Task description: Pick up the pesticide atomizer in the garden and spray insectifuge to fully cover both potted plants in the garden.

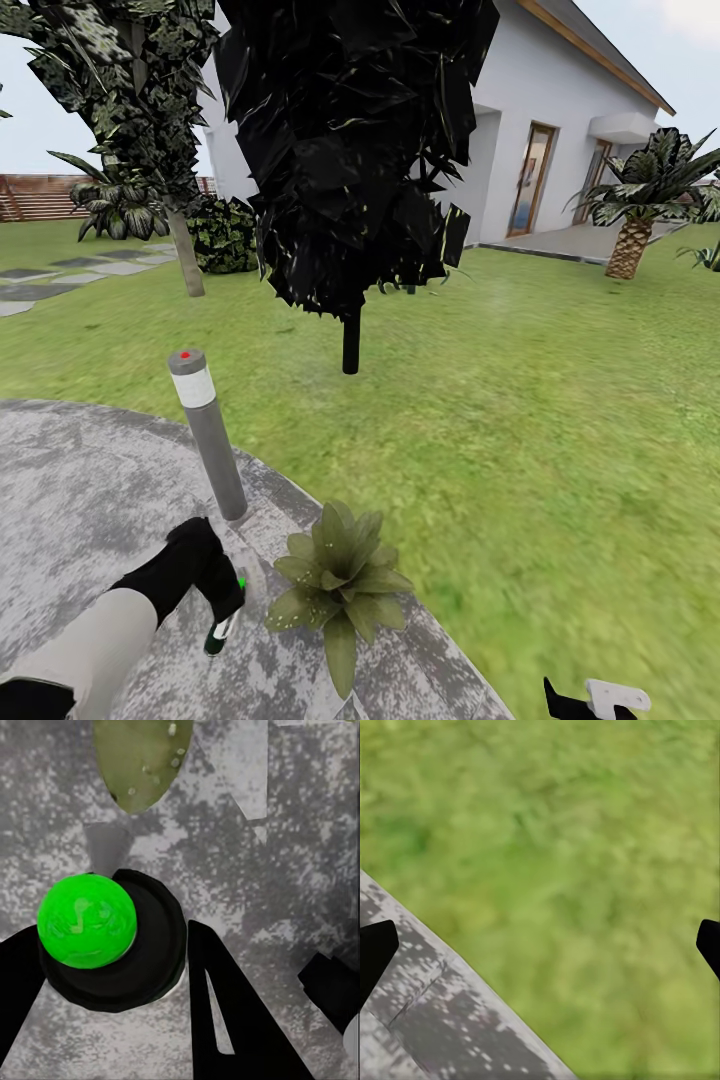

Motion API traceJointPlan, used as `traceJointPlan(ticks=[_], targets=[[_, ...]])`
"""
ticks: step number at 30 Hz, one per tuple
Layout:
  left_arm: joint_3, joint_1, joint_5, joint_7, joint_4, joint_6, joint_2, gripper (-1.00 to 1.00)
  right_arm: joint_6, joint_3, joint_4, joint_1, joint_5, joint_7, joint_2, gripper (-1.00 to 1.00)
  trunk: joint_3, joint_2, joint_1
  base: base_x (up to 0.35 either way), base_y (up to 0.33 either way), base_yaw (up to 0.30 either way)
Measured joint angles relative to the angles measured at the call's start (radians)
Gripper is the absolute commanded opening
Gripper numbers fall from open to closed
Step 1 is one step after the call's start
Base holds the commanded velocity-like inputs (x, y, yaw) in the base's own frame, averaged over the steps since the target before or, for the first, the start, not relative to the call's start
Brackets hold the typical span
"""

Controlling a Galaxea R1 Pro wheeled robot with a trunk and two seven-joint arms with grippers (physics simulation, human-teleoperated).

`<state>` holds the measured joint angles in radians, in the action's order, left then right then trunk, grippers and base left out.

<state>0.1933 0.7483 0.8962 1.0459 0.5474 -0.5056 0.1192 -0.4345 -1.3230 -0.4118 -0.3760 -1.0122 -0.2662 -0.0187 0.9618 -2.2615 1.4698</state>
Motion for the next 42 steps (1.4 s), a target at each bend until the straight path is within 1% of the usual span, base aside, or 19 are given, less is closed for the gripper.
traceJointPlan(ticks=[2,4,7,8,9,14,16,18,19,21,23,26,29,33,39,42], targets=[[0.0,0.008,0.001,0.016,0.001,0.0,0.005,-1.0,0.0,0.0,0.0,0.0,0.0,0.0,0.0,1.0,0.0,0.0,0.0,0.0,0.0,0.0],[0.0,0.002,0.002,0.019,-0.001,0.002,0.012,-1.0,0.0,0.0,0.0,0.0,0.0,0.0,0.0,1.0,0.0,0.0,0.0,0.0,0.0,0.0],[0.004,-0.002,0.004,0.017,-0.01,0.005,0.037,-1.0,0.0,0.0,0.0,0.0,0.0,0.0,0.0,1.0,0.0,0.0,0.0,0.0,0.0,0.0],[0.005,-0.003,0.004,0.017,-0.012,0.005,0.044,-1.0,0.0,0.0,0.0,0.0,0.0,0.0,0.0,1.0,0.0,0.0,0.0,0.0,0.0,0.0],[0.006,-0.004,0.005,0.016,-0.012,0.005,0.045,-1.0,0.0,0.0,0.0,0.0,-0.001,0.0,0.0,1.0,0.0,0.0,0.0,0.0,0.0,0.0],[0.0,0.01,0.011,0.019,0.002,-0.006,0.037,-1.0,0.0,0.0,0.001,0.0,-0.001,0.0,0.0,1.0,0.0,0.0,0.0,0.0,0.0,0.0],[0.0,0.025,0.011,0.021,0.018,-0.036,0.033,-1.0,0.0,0.0,0.0,0.0,-0.001,0.0,0.0,1.0,0.0,0.0,0.0,0.0,0.0,0.0],[0.002,0.045,0.011,0.023,0.03,-0.077,0.035,-1.0,0.0,0.0,0.001,0.0,-0.001,0.0,0.0,1.0,0.0,0.0,0.0,0.0,0.0,0.0],[0.003,0.043,0.011,0.024,0.031,-0.082,0.037,-1.0,0.0,0.0,0.001,0.0,-0.001,0.0,0.0,1.0,0.0,0.0,0.0,0.0,0.0,0.0],[0.005,0.04,0.013,0.022,0.024,-0.079,0.044,-1.0,0.0,0.0,0.0,0.0,-0.001,0.0,0.0,1.0,0.0,0.0,0.0,0.0,0.0,0.0],[0.007,0.029,0.024,0.019,0.007,-0.077,0.05,-1.0,0.0,0.0,0.0,0.0,-0.001,0.0,0.0,1.0,0.0,0.0,0.0,0.0,0.0,0.0],[0.007,0.009,0.047,0.014,-0.029,-0.075,0.048,-1.0,0.0,0.0,0.001,0.0,-0.001,0.0,0.0,1.0,0.0,0.0,0.0,0.0,0.0,0.0],[0.006,0.003,0.056,0.013,-0.04,-0.074,0.047,-1.0,0.0,0.0,0.001,0.0,-0.001,0.0,0.0,1.0,0.0,0.0,0.0,0.079,0.062,0.0],[0.004,0.001,0.056,0.012,-0.043,-0.074,0.042,-1.0,0.0,0.0,0.001,0.0,-0.001,0.0,0.0,1.0,0.0,0.0,0.0,0.172,0.14,0.0],[0.001,0.0,0.05,0.005,-0.045,-0.074,0.041,-1.0,0.0,0.0,0.001,0.0,-0.001,0.0,0.0,1.0,0.0,0.0,0.0,0.023,0.02,0.0],[0.002,-0.004,0.044,-0.01,-0.086,-0.071,0.035,-1.0,0.0,0.0,0.0,0.0,-0.001,0.0,0.0,1.0,0.0,0.0,0.0,0.0,0.0,0.0]])
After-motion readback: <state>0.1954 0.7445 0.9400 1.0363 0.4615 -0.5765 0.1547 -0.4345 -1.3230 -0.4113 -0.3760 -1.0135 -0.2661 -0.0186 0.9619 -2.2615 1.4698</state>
